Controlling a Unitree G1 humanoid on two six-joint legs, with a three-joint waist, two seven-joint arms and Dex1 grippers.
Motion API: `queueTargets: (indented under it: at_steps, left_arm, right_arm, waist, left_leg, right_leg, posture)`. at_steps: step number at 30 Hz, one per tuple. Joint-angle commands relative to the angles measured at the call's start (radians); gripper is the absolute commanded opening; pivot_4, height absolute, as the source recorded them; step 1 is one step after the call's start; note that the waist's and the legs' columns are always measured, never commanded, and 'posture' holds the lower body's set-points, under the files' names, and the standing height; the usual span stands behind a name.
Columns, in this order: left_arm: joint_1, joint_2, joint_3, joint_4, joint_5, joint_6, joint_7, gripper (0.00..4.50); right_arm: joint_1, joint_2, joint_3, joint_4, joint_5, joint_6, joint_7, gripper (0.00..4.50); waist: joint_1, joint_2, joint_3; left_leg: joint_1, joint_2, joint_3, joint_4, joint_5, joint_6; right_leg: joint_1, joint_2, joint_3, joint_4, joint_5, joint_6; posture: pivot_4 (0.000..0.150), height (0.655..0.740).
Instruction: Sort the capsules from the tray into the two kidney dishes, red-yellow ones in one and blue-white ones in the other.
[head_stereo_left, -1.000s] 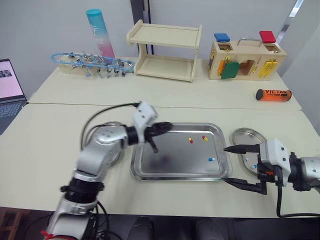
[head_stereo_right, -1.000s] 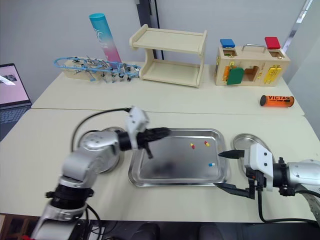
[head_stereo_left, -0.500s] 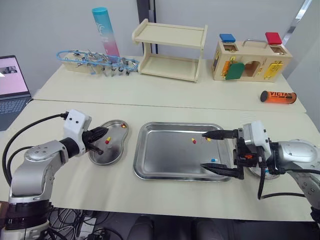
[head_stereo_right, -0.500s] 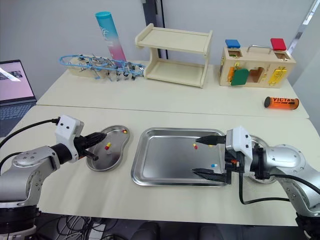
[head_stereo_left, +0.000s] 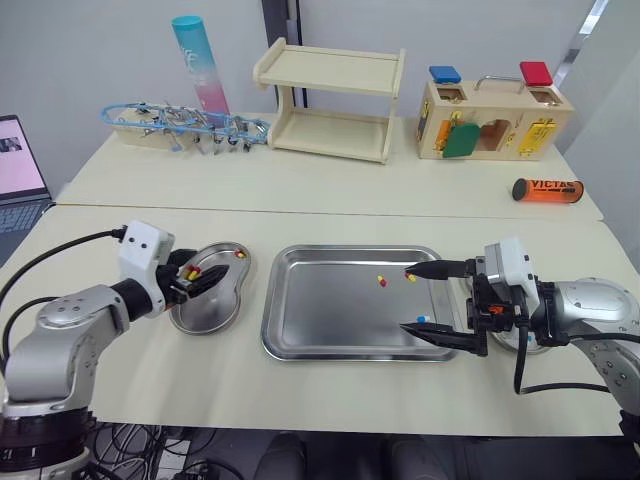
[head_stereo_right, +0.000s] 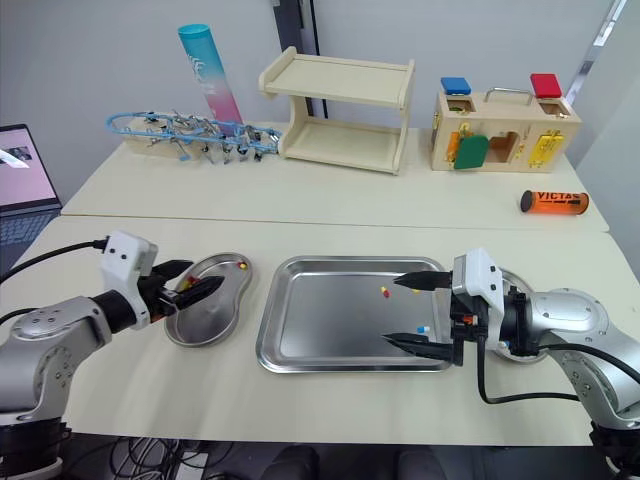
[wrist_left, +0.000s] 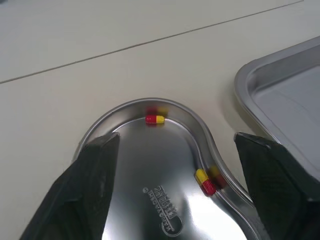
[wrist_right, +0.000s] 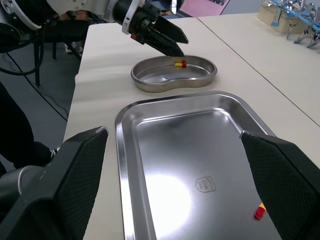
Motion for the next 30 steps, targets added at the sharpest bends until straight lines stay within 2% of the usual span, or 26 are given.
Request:
queueTargets:
  at_steps: [1,5,9,17,23,26,30]
  left_arm:
    - [0.013,0.033,0.123,-0.040,-0.060,0.014,-0.010,3.68]
    - [0.067,0.081,0.237,-0.012,-0.082,-0.013,-0.056,3.68]
    - [0.153,0.141,0.330,0.140,-0.018,-0.123,-0.103,3.68]
    - [0.309,0.122,0.387,0.403,0.087,-0.397,-0.092,3.68]
    - [0.351,0.118,0.373,0.498,0.110,-0.480,-0.082,3.68]
    - [0.365,0.122,0.369,0.505,0.098,-0.481,-0.098,4.48]
    - [0.388,0.128,0.363,0.516,0.098,-0.489,-0.123,4.48]
  right_arm:
    - [0.009,-0.016,-0.027,0.000,-0.030,-0.044,0.012,4.50]
    - [0.051,-0.064,-0.079,0.039,-0.090,-0.110,0.053,4.50]
    - [0.100,-0.143,-0.176,0.132,-0.120,-0.145,0.110,4.50]
    - [0.284,-0.210,-0.389,0.389,-0.238,-0.291,0.173,4.50]
    - [0.441,-0.233,-0.501,0.520,-0.330,-0.429,0.225,4.50]
    - [0.503,-0.238,-0.543,0.578,-0.352,-0.467,0.250,4.50]
    - [0.521,-0.245,-0.568,0.638,-0.349,-0.454,0.258,4.50]
  waist:
    - [0.002,0.000,0.000]
    - [0.003,0.000,0.000]
    - [0.002,0.000,0.000]
    - [0.006,0.000,0.000]
    - [0.003,0.000,0.000]
    - [0.003,0.000,0.000]
    - [-0.003,0.000,0.000]
  left_leg:
    - [0.000,0.000,0.000,0.000,0.000,0.000]
    - [0.000,0.000,0.000,0.000,0.000,0.000]
    - [0.000,0.000,0.002,-0.001,0.000,0.000]
    - [0.000,0.000,0.003,-0.002,0.000,0.000]
    - [0.000,0.000,0.004,-0.002,0.000,0.000]
    - [0.001,0.000,0.005,-0.002,0.000,0.000]
    - [0.001,0.001,0.006,-0.002,0.000,0.000]
  right_leg:
    - [0.000,0.000,0.000,0.000,0.000,0.000]
    - [0.000,0.000,0.000,0.000,0.000,0.000]
    - [-0.001,0.000,0.001,0.000,0.000,0.000]
    - [-0.002,0.000,0.002,-0.001,0.000,0.000]
    - [-0.001,-0.001,0.002,0.000,0.000,0.000]
    - [-0.001,0.000,0.002,0.000,0.000,0.000]
    - [-0.001,0.000,0.003,0.000,0.000,0.000]
  posture:
    - [0.150,0.7400]
    - [0.150,0.7400]
    - [0.150,0.7400]
    - [0.150,0.7400]
    - [0.150,0.7400]
    - [0.150,0.7400]
    - [0.150,0.7400]
